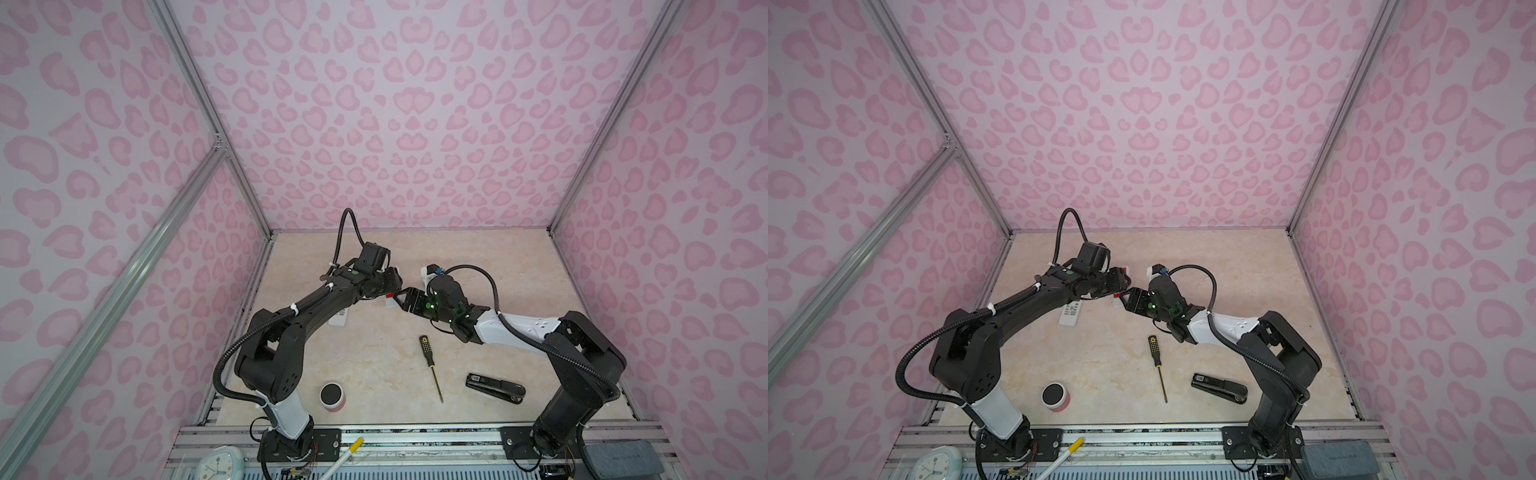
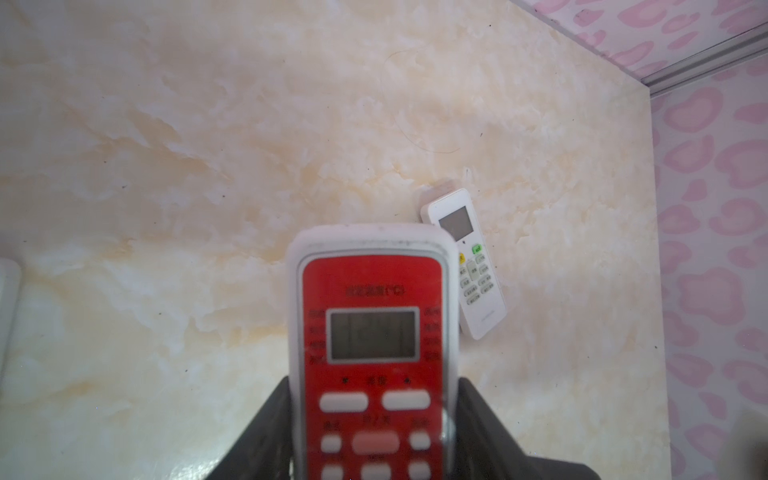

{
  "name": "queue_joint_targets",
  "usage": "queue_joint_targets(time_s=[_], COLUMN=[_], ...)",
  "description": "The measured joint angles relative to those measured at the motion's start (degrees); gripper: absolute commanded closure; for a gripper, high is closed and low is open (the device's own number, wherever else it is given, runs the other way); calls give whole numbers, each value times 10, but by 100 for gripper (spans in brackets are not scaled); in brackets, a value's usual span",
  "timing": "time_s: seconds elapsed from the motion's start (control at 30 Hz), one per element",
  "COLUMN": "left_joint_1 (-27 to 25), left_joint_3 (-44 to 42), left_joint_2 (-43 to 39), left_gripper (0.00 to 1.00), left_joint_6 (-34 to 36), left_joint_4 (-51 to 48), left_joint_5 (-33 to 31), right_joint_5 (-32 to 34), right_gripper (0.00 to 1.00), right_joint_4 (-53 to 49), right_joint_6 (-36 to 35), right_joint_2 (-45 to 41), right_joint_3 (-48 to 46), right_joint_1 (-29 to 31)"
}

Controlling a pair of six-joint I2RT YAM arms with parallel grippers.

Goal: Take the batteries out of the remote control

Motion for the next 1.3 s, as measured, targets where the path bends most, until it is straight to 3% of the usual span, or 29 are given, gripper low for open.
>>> queue_joint_targets(time_s=[0.13, 0.33, 0.43, 0.6, 0.73, 1.03, 1.17, 1.3], left_joint_1=[0, 3, 4, 7, 8, 10, 18, 35], left_joint_3=[-3, -25, -36, -56, -63, -70, -84, -93], left_joint_2=[-13, -30, -33, -46, -47, -61, -89, -134], left_gripper=[58, 59, 59, 60, 59, 33, 24, 23], left_joint_6=[-4, -16, -28, -42, -51, -59, -65, -65], left_joint_4=[0, 17, 23, 32, 44, 50, 48, 38], left_joint_5=[4, 3, 11, 10, 5, 21, 42, 39], right_joint_5=[-12, -32, -47, -78, -90, -96, -84, -43], right_gripper=[47, 54, 63, 62, 69, 84, 86, 86], right_joint_4=[-23, -89, -120, -135, -133, -124, -125, -154], right_joint_6=[-11, -31, -44, -50, -44, -55, -80, -134], right_joint_2=[5, 17, 23, 46, 56, 42, 27, 10], right_joint_3=[26, 72, 89, 113, 122, 114, 104, 103], right_joint_1=[-1, -3, -5, -10, -10, -10, -8, -3])
